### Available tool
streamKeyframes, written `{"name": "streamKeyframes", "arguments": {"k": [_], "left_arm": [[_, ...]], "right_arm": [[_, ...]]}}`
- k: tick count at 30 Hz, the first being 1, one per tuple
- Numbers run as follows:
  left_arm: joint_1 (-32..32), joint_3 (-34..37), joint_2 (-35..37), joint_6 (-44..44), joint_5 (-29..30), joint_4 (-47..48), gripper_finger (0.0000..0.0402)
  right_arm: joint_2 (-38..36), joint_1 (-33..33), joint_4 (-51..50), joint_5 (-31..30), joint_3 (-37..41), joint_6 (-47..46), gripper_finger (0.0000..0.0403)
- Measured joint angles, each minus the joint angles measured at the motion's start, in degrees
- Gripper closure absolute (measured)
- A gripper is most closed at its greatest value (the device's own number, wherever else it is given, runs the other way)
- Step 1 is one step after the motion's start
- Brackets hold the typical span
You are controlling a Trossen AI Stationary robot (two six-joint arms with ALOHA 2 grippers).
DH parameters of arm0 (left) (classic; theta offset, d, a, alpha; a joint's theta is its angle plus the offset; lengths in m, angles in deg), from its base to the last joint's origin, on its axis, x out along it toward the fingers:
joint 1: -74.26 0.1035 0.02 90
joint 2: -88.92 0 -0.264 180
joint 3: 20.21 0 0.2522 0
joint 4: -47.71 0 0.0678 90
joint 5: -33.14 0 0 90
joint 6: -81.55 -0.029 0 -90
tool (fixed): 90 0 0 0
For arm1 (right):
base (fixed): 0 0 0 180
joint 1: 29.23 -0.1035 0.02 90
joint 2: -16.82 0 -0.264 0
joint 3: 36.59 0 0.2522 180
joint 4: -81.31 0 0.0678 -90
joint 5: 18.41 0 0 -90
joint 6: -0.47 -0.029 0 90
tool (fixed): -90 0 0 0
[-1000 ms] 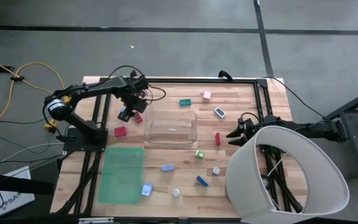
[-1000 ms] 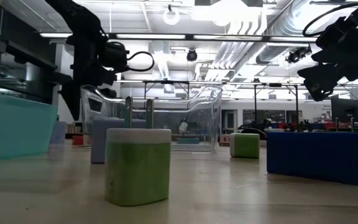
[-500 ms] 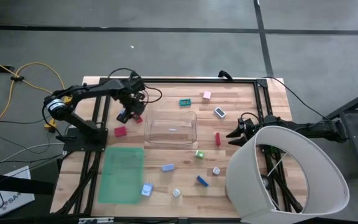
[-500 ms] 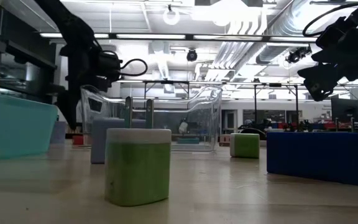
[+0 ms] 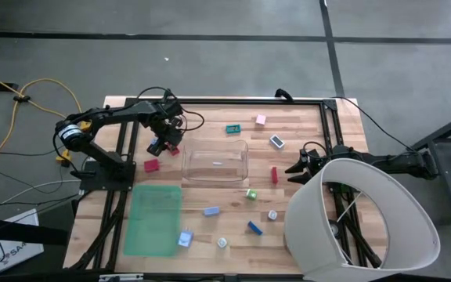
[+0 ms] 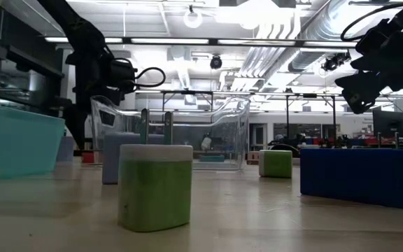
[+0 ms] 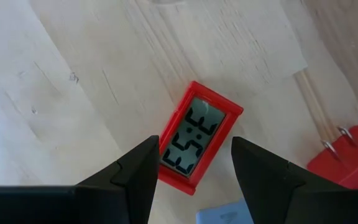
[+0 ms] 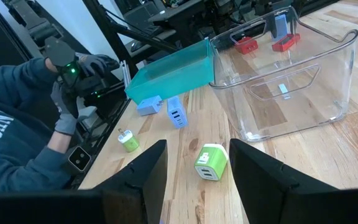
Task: Pick & Place Office items
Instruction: Put the top red digital clock into the green bin
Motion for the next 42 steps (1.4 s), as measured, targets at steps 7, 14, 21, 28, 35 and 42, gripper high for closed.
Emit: {"name": "streamKeyframes", "arguments": {"k": [7, 14, 21, 28, 35, 42], "left_arm": [[0.4, 0.0, 0.0, 3.6, -0.2, 1.6, 0.0206], [0.9, 0.0, 0.0, 4.9, -1.7, 2.7, 0.0206], [2.3, 0.0, 0.0, 4.5, -3.0, 2.3, 0.0206], [0.1, 0.0, 0.0, 2.5, -3.2, 0.8, 0.0206], [-0.7, 0.0, 0.0, 2.6, -3.2, 0.2, 0.0206], [-0.7, 0.0, 0.0, 3.8, -2.6, 0.2, 0.0206]], "right_arm": [[0.0, 0.0, 0.0, 0.0, 0.0, 0.0, 0.0241], [0.0, 0.0, 0.0, 0.0, 0.0, 0.0, 0.0241], [0.0, 0.0, 0.0, 0.0, 0.0, 0.0, 0.0241], [0.0, 0.0, 0.0, 0.0, 0.0, 0.0, 0.0241], [0.0, 0.0, 0.0, 0.0, 0.0, 0.0, 0.0241], [0.0, 0.0, 0.0, 0.0, 0.0, 0.0, 0.0241]]}}
